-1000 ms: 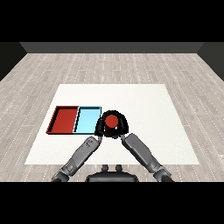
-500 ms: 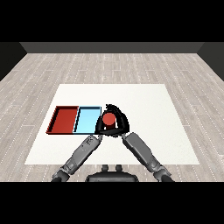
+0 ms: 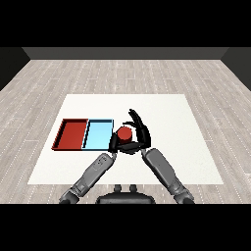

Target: Pick the red can and put it in the red box

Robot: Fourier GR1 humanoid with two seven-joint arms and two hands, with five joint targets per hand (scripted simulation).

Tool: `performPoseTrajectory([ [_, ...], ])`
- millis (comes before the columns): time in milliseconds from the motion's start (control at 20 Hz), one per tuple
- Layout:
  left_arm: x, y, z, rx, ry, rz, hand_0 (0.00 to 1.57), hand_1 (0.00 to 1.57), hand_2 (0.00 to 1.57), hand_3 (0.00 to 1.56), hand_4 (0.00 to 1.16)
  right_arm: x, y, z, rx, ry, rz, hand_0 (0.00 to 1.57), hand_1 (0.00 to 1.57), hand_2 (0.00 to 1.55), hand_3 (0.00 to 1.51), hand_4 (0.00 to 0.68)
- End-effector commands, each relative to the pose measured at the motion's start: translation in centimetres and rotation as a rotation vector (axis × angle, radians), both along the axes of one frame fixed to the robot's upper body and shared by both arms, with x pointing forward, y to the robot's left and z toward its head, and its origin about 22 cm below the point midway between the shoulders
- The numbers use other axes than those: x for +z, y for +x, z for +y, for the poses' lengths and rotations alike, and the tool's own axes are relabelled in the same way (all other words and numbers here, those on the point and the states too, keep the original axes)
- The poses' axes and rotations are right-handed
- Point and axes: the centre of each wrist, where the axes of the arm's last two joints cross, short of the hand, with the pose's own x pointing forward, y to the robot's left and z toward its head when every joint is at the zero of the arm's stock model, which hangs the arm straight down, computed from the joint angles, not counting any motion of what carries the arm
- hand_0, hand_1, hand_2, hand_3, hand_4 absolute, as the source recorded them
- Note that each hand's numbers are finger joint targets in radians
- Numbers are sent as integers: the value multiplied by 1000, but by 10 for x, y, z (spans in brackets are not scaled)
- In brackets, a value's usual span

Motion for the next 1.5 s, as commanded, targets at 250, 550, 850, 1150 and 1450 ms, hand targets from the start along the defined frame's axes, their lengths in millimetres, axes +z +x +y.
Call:
performPoseTrajectory([
  [250, -2, 6, 21, 48, -22, 51, 1571, 1571, 1571, 1478, 1118, 69, -11, -50, -124, 70, -141, 0, 0, 0, 0, 0],
  [550, -17, 0, 51, 99, 2, 10, 1571, 1571, 1571, 1462, 1130, 47, -18, -99, -219, 111, -105, 0, 0, 0, 0, 0],
  [850, 23, 18, 101, 141, 103, -52, 1571, 1571, 1569, 1460, 1112, 13, -34, -161, -308, 91, -58, 0, 0, 0, 0, 0],
  [1150, 45, 32, 138, 255, 156, -28, 1571, 1571, 1556, 1417, 1118, -41, -55, -159, -356, -11, 65, 0, 0, 0, 0, 0],
  [1450, 59, 63, 178, 402, 349, -3, 1571, 1571, 1533, 1402, 1124, -65, -46, -180, -335, -4, 116, 0, 0, 0, 0, 0],
])
